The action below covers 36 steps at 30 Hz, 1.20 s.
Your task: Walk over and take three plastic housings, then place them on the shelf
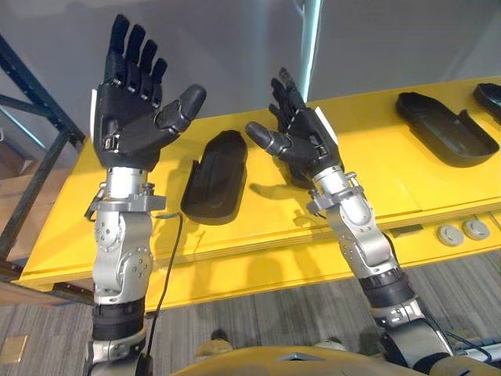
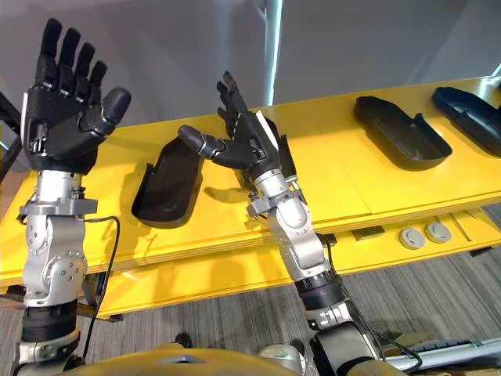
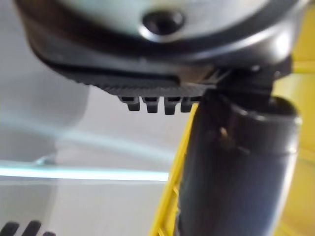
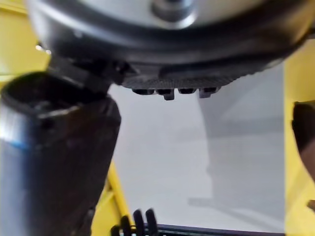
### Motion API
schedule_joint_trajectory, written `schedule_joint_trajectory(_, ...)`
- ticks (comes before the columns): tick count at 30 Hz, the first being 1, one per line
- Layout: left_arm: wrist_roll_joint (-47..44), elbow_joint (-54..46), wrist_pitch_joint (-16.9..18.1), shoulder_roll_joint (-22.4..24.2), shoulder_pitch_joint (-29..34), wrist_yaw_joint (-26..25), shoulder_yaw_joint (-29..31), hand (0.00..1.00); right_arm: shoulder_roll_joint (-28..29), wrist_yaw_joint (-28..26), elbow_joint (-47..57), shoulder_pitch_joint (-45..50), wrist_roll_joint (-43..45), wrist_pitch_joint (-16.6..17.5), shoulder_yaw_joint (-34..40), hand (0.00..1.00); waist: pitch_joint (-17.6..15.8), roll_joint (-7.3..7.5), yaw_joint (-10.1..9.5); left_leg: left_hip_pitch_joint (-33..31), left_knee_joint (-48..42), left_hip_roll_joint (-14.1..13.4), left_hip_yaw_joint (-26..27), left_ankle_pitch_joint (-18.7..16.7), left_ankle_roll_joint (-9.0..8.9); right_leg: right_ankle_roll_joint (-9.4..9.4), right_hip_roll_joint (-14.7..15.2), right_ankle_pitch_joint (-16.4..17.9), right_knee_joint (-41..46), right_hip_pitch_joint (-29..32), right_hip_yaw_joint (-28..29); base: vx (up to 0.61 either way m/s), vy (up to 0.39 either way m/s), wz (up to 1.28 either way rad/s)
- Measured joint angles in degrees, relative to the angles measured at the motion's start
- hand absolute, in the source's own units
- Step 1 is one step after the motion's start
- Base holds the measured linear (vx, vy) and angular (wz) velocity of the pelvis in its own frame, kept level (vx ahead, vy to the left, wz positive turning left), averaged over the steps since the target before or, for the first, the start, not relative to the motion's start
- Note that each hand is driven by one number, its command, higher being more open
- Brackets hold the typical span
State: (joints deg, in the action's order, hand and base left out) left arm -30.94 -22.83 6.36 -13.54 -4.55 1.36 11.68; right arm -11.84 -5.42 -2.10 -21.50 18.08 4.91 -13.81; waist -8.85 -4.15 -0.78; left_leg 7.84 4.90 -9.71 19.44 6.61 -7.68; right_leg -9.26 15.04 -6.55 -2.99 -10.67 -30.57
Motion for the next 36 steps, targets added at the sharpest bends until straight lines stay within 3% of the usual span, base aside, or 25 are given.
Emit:
schedule_joint_trajectory(6, 3.4, -0.1, 0.0, 3.6, 11.7, -1.8, 6.2, 1.00, 1.2, 3.0, -9.7, -2.4, -2.1, -5.0, -1.2, 1.00, 0.8, 0.33, -4.57, -1.9, 0.0, 0.0, -3.3, 1.1, -0.04, 0.02, -0.2, 0.0, -0.2, -0.7, -3.5, 0.00, 0.009, 0.28)
schedule_joint_trajectory(14, 4.5, -2.7, 1.2, 10.2, 25.6, -0.3, 4.5, 1.00, 7.1, 12.5, -19.6, -8.3, -6.5, -5.8, -1.2, 1.00, 1.5, 1.53, -9.07, -3.6, 0.1, 0.3, -6.6, 1.6, 0.17, 0.38, -0.3, 0.3, -0.1, -1.8, -7.3, -0.02, 0.013, 0.21)
schedule_joint_trajectory(20, -1.0, -3.5, 5.3, 12.1, 27.9, 2.6, 3.2, 1.00, 7.6, 17.2, -20.3, -8.9, -8.8, -5.6, -0.6, 1.00, 1.5, 1.57, -9.90, -4.9, 0.2, 0.3, -7.4, 2.1, 0.02, 0.81, -0.3, 0.6, 0.0, -1.4, -8.6, -0.05, 0.015, 0.11)
schedule_joint_trajectory(24, -5.2, -4.9, 8.9, 12.9, 29.1, 2.8, 2.8, 1.00, 7.6, 19.8, -20.3, -8.9, -12.0, -1.3, -0.1, 1.00, 1.5, 1.66, -9.88, -5.1, 0.2, 0.3, -7.5, 2.5, 0.44, 0.78, -0.4, 0.6, 0.0, -1.2, -8.7, 0.00, 0.000, 0.00)
schedule_joint_trajectory(28, -5.2, -4.9, 9.0, 13.0, 29.5, 2.8, 2.1, 1.00, 7.6, 22.3, -19.4, -9.2, -16.5, 1.7, 0.3, 1.00, 1.5, 2.14, -9.89, -5.4, 0.1, 0.1, -7.3, 2.6, 0.41, 0.74, -0.4, 0.5, 0.0, -0.5, -8.7, 0.00, 0.000, 0.00)
schedule_joint_trajectory(36, -5.2, -4.9, 9.6, 13.0, 29.4, 2.1, -0.6, 1.00, 7.1, 27.0, -18.1, -10.0, -22.3, 1.6, 0.3, 1.00, 1.3, 2.73, -9.77, -5.4, 0.0, 0.1, -6.9, 2.6, 0.37, 0.24, -0.4, 0.2, 0.0, -0.4, -8.2, 0.01, 0.003, -0.01)
